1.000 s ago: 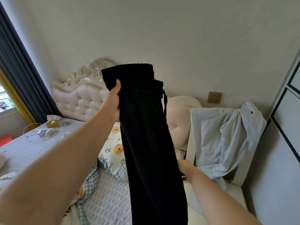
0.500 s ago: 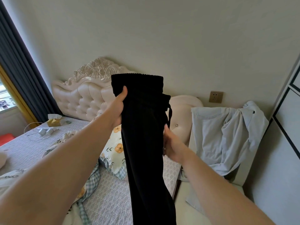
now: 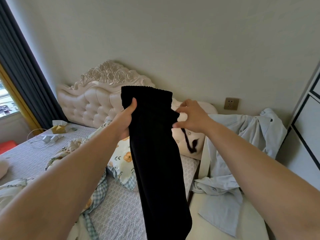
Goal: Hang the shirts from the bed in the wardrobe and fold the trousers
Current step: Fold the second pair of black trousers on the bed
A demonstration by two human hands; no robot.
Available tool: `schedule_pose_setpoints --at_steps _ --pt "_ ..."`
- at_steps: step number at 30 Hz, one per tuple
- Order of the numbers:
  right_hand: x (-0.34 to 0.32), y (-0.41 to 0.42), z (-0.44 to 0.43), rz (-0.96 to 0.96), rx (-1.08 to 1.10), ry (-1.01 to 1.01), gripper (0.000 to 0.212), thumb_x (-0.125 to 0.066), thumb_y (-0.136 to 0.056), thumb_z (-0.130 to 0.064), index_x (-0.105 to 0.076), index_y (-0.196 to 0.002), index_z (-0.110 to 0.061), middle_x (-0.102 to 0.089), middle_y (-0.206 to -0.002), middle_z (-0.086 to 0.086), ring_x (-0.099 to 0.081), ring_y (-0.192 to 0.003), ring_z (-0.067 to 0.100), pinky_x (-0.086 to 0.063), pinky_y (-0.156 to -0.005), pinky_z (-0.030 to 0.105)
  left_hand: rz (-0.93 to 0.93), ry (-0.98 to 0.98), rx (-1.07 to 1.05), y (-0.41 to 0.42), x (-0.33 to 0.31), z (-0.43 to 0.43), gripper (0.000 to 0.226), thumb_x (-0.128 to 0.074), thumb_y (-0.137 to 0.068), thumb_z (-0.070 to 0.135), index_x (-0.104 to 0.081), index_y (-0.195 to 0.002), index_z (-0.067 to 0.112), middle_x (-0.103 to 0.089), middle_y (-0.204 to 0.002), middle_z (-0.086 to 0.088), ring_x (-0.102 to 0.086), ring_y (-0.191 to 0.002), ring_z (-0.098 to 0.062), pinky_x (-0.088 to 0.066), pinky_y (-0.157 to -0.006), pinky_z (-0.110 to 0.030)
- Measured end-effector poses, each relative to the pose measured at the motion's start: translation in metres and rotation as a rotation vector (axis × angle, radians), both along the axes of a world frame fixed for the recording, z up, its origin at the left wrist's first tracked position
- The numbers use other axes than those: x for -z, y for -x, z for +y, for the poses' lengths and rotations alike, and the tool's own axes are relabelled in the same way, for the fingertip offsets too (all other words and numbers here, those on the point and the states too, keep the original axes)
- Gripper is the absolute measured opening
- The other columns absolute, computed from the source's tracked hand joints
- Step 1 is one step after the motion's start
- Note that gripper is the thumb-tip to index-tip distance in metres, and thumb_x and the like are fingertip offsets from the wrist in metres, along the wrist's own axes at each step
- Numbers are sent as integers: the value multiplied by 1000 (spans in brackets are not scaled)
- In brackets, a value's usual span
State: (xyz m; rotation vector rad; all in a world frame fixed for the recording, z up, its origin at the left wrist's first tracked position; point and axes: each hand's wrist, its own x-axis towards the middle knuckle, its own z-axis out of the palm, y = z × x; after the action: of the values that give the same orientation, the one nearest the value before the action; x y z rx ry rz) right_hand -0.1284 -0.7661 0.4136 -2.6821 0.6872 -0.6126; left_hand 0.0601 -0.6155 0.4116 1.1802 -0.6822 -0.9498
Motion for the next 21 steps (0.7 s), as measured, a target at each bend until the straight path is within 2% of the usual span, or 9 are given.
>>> schedule_pose_setpoints --at_steps 2,4,7,9,11,13,15,17,21 --pt "-1 4 0 62 -23 73 30 -72 -78 -36 -69 -104 -22 -45 -127 -1 -34 -120 21 -29 -98 30 -14 -19 -3 -3 1 3 67 -59 -69 60 -60 -121 16 -69 -115 -3 -66 -105 -19 -56 -77 -31" --pt "-13 7 2 -91 -72 20 17 -74 -78 -26 -70 -94 -21 -42 -133 1 -30 -125 24 -22 -101 25 -122 -72 -44 -8 0 6 66 -60 -67 62 -61 -115 18 -70 -112 1 -67 -101 -15 -55 -79 -28" --pt "-35 9 3 -145 -144 -56 8 -75 -77 -18 -67 -78 -16 -36 -141 -7 -11 -140 16 -6 -106 21 -308 -137 -83 -14 -1 10 58 -59 -65 64 -60 -107 24 -71 -105 9 -66 -99 -10 -50 -87 -27" --pt "-42 7 6 -65 -185 -64 11 -74 -78 -15 -70 -84 -6 -39 -138 -13 -13 -139 9 -7 -104 17 -353 -140 -69 -14 0 13 53 -57 -65 66 -60 -102 28 -72 -94 15 -67 -92 -4 -49 -81 -23" --pt "-45 7 10 -40 -168 -88 10 -71 -80 -13 -66 -85 -5 -57 -123 -5 -43 -123 15 -26 -94 17 -375 -108 -71 -13 2 13 48 -57 -67 63 -60 -100 28 -73 -92 16 -67 -91 -3 -49 -82 -24" --pt "-46 11 12 -58 -107 -119 11 -67 -83 -14 -59 -76 -15 -64 -95 6 -56 -95 24 -37 -80 28 -407 -82 -100 -11 1 14 43 -57 -74 55 -60 -104 25 -70 -100 11 -64 -101 -10 -49 -88 -27" --pt "-45 14 7 -97 -78 -138 27 -63 -85 -10 -48 -66 -22 -56 -76 2 -51 -80 23 -37 -72 31 -498 -69 -124 -9 -2 16 38 -59 -84 42 -54 -116 22 -64 -109 8 -60 -112 -17 -47 -91 -28" --pt "-41 15 6 -140 -67 -161 34 -61 -85 -6 -40 -63 -22 -46 -69 -3 -42 -71 18 -32 -64 27 -646 -27 -129 -7 -7 19 45 -65 -88 28 -43 -126 33 -59 -112 11 -60 -109 -10 -49 -88 -24" --pt "-38 15 5 -213 -72 -203 34 -60 -82 -2 -36 -63 -19 -39 -64 -5 -34 -63 13 -27 -56 21 -905 20 -99 -4 -20 23 57 -77 -77 15 -49 -104 58 -56 -100 26 -59 -85 13 -50 -71 -9"
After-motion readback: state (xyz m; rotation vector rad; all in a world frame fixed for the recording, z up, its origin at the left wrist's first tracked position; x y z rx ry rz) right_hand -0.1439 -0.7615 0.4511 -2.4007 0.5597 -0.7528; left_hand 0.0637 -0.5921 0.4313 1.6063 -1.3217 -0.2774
